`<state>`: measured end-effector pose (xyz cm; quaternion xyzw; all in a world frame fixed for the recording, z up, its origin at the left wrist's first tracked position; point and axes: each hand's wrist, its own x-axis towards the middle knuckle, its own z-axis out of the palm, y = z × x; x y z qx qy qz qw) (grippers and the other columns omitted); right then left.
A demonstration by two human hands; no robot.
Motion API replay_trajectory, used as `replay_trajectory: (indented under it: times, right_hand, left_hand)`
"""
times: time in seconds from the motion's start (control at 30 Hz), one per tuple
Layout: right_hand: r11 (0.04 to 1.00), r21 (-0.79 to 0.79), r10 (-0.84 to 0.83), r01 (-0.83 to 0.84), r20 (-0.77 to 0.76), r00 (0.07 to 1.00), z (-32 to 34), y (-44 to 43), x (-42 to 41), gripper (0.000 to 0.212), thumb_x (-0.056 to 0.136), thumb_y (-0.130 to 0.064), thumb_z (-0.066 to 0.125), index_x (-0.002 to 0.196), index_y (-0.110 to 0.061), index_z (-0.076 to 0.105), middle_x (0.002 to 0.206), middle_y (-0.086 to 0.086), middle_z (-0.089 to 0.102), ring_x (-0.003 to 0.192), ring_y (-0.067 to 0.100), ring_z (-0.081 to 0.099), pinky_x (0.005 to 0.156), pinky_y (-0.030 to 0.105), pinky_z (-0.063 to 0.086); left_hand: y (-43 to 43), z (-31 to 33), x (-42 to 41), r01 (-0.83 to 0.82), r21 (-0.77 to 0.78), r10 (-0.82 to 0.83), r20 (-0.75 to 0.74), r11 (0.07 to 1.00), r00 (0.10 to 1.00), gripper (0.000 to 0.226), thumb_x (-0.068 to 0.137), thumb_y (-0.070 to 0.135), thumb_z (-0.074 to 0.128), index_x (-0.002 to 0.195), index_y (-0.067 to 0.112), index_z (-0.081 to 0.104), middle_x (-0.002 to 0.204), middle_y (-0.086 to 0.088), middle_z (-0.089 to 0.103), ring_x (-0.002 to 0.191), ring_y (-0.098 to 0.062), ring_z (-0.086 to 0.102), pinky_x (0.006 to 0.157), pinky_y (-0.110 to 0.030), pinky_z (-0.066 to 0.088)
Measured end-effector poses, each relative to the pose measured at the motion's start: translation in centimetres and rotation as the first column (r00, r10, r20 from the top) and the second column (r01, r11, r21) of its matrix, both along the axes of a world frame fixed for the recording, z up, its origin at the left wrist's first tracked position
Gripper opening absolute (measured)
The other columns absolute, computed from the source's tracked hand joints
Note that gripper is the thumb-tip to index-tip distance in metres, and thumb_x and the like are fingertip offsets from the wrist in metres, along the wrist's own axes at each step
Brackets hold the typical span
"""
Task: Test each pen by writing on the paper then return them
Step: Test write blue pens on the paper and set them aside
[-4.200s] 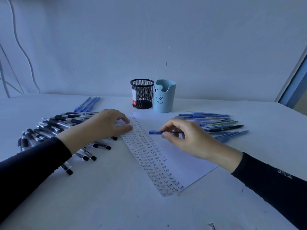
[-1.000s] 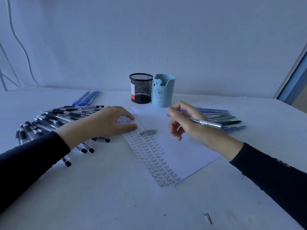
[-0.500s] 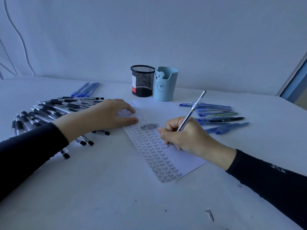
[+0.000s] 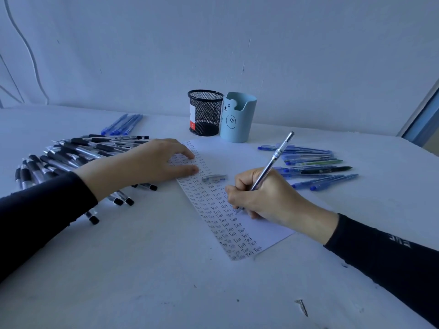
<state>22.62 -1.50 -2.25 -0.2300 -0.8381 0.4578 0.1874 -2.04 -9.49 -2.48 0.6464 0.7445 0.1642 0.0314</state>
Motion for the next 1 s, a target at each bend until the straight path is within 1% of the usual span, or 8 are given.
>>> replay_trajectory:
  times: [0.07,0.13,0.27,0.47,0.6,0.67,0.93,1.0]
  right_hand:
    - [1.0,-0.012,-0.008,0.008,0.003,1.0,0.06,-0.1,-0.03,0.051,0.089,-0.013,0.067,0.044,-0.018,0.044,0.045,0.001,0.051,0.034,0.007,0.041,0.04,0.014,0.034]
    - [1.0,-0.018,-0.013,0.013,0.001,1.0,0.17,-0.11,-0.02,0.051,0.088,-0.01,0.067,0.042,-0.018,0.045,0.047,0.0,0.054,0.034,0.007,0.04,0.04,0.014,0.034]
    - [0.999,-0.027,-0.018,0.018,0.013,1.0,0.22,-0.12,0.02,0.051,0.088,-0.012,0.067,0.041,-0.02,0.049,0.056,0.008,0.061,0.036,0.009,0.043,0.041,0.016,0.036]
    - [1.0,-0.028,-0.009,0.01,0.047,0.999,0.49,-0.28,0.18,0.05,0.087,-0.012,0.067,0.041,-0.02,0.05,0.052,-0.001,0.061,0.035,0.01,0.043,0.04,0.016,0.035]
    - [0.999,-0.03,-0.015,0.016,0.037,0.999,0.61,-0.39,0.23,0.047,0.086,-0.008,0.067,0.045,-0.018,0.046,0.052,-0.007,0.062,0.037,0.011,0.043,0.04,0.017,0.035]
    - [0.999,-0.035,-0.017,0.018,0.033,0.999,0.63,-0.39,0.21,0.044,0.085,-0.005,0.067,0.048,-0.015,0.045,0.054,-0.007,0.062,0.038,0.01,0.042,0.04,0.016,0.034]
    - [0.998,-0.056,-0.033,0.034,0.022,0.999,0.64,-0.27,0.23,0.048,0.083,-0.005,0.067,0.043,-0.018,0.044,0.058,-0.006,0.063,0.039,0.01,0.042,0.039,0.016,0.033]
    - [0.998,-0.056,-0.031,0.032,0.024,0.999,0.63,-0.28,0.2,0.048,0.082,-0.005,0.067,0.042,-0.018,0.045,0.057,-0.006,0.063,0.039,0.01,0.042,0.04,0.016,0.034]
  left_hand:
    - [-0.01,0.02,0.01,-0.005,-0.006,0.005,-0.001,1.0,1.0,0.069,0.07,0.076,0.044,0.124,0.036,0.059,0.128,0.012,0.056,0.108,-0.006,0.052,0.088,-0.023,0.036]
    - [0.01,0.03,0.01,-0.008,-0.008,0.008,-0.002,1.0,1.0,0.07,0.07,0.075,0.044,0.125,0.035,0.059,0.128,0.011,0.056,0.108,-0.007,0.052,0.088,-0.023,0.036]
    - [-0.07,0.0,0.04,-0.004,-0.002,0.004,0.005,1.0,1.0,0.069,0.07,0.076,0.044,0.123,0.035,0.06,0.127,0.011,0.057,0.11,-0.008,0.053,0.09,-0.024,0.038]
    - [-0.09,0.12,0.11,0.002,-0.003,-0.002,0.001,1.0,1.0,0.069,0.07,0.076,0.044,0.123,0.035,0.06,0.127,0.01,0.057,0.11,-0.008,0.054,0.09,-0.025,0.039]
    - [-0.1,0.1,0.14,0.004,-0.007,-0.004,-0.009,1.0,1.0,0.069,0.071,0.075,0.043,0.124,0.035,0.059,0.128,0.011,0.057,0.109,-0.008,0.053,0.09,-0.024,0.039]
    - [-0.12,0.12,0.12,0.006,-0.009,-0.006,-0.007,1.0,1.0,0.07,0.07,0.077,0.043,0.124,0.034,0.059,0.128,0.01,0.057,0.111,-0.009,0.054,0.093,-0.026,0.04]
    - [-0.11,0.09,-0.02,0.006,-0.012,-0.006,-0.01,1.0,1.0,0.074,0.071,0.085,0.042,0.123,0.036,0.06,0.128,0.01,0.057,0.113,-0.009,0.054,0.096,-0.028,0.042]
    - [-0.09,0.11,-0.02,0.004,-0.015,-0.004,-0.016,1.0,1.0,0.073,0.071,0.083,0.041,0.124,0.035,0.06,0.129,0.01,0.057,0.113,-0.01,0.054,0.097,-0.029,0.042]
